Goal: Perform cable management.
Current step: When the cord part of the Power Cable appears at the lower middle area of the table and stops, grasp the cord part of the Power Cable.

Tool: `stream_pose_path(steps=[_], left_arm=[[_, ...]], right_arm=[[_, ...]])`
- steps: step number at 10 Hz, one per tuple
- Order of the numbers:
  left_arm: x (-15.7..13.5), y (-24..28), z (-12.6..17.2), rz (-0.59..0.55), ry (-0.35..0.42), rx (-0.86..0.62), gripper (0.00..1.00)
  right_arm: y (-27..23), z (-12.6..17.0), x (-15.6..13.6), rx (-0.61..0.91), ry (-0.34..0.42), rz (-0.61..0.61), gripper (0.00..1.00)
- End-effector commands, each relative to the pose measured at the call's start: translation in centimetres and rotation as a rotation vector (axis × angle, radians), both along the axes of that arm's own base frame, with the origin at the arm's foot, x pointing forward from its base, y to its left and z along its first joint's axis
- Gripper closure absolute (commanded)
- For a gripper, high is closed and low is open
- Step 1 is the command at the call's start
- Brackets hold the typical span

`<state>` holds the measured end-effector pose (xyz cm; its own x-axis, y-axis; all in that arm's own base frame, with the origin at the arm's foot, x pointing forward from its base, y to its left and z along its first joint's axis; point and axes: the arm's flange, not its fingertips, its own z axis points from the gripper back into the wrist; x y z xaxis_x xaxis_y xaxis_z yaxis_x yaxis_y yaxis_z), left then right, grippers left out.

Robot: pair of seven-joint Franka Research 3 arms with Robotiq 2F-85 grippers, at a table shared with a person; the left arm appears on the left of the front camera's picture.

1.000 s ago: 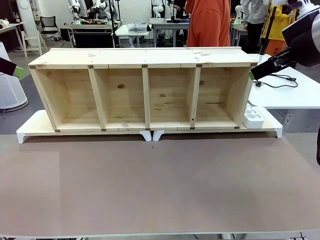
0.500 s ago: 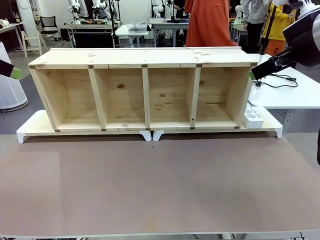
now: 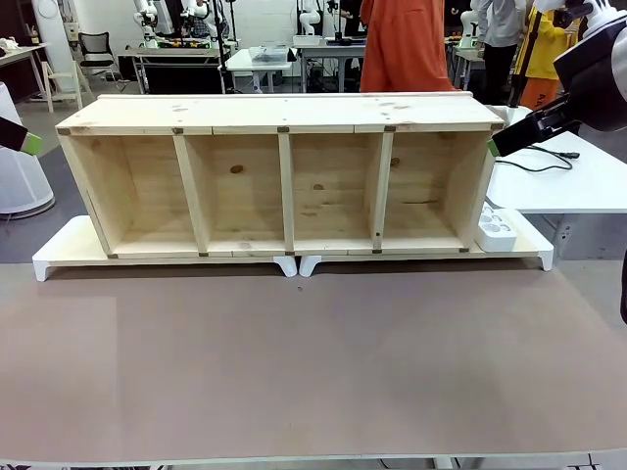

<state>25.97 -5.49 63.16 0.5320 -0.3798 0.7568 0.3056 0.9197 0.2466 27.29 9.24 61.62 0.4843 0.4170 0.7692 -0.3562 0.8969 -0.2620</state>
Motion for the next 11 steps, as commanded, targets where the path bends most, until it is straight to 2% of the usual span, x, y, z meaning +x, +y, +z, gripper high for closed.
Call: stream_pose_path(steps=[1,11], left_arm=[[0.19,-0.04,0.08,-0.002,-0.011,-0.003,0.0],[0.19,-0.04,0.08,-0.002,-0.011,-0.003,0.0]], right_arm=[[0.0,0.01,0.04,-0.003,-0.003,0.002,0.0],[0.0,0.01,0.04,-0.003,-0.003,0.002,0.0]])
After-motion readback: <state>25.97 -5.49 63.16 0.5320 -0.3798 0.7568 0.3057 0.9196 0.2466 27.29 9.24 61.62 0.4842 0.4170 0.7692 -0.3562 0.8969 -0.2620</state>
